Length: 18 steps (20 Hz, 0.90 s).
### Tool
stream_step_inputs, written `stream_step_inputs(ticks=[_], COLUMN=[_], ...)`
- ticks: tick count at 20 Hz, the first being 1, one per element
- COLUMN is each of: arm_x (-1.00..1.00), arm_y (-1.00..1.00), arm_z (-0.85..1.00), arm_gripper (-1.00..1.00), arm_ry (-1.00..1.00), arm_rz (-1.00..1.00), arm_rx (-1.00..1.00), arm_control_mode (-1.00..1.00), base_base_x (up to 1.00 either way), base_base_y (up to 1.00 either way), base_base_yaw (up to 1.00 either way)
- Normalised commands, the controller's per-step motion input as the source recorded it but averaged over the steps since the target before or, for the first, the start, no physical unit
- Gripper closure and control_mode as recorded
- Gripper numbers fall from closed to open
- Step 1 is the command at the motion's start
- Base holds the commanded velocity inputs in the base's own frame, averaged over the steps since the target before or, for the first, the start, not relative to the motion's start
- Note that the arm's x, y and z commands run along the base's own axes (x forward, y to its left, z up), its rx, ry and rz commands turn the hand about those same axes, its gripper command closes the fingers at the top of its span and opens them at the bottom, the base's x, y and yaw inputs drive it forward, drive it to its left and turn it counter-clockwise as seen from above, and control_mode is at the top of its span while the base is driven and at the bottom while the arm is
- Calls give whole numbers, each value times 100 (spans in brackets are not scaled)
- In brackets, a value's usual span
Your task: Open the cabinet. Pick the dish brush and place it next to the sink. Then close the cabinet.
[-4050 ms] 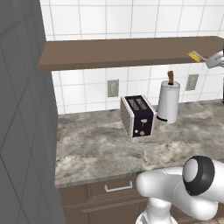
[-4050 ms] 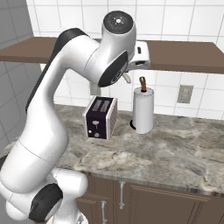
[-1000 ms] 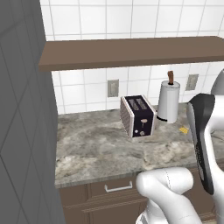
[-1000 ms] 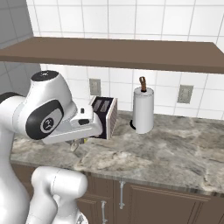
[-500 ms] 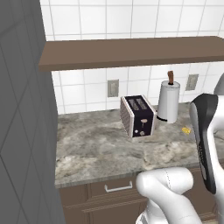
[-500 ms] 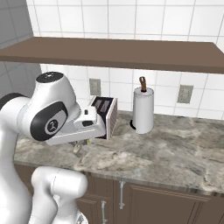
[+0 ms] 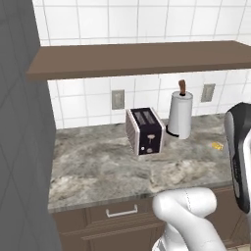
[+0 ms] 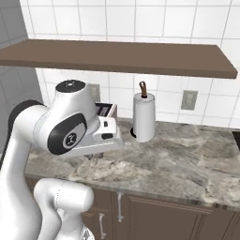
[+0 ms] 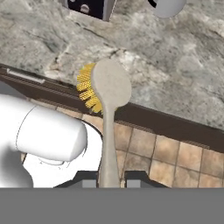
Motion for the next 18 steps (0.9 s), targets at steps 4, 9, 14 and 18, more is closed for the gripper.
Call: stream_step_inputs(ticks=[4,9,14,18], arm_x=[0,0,0,0], arm_y=[0,0,0,0], arm_z=[0,0,0,0], arm_gripper=[100,100,100,100], arm_ry=[0,0,0,0], arm_rz=[0,0,0,0], arm_rx=[0,0,0,0], arm_control_mode=[100,100,100,100], base_base_x=[2,25,28,17], base_base_y=[-24,-57,-85,-81], base_base_yaw=[0,0,0,0])
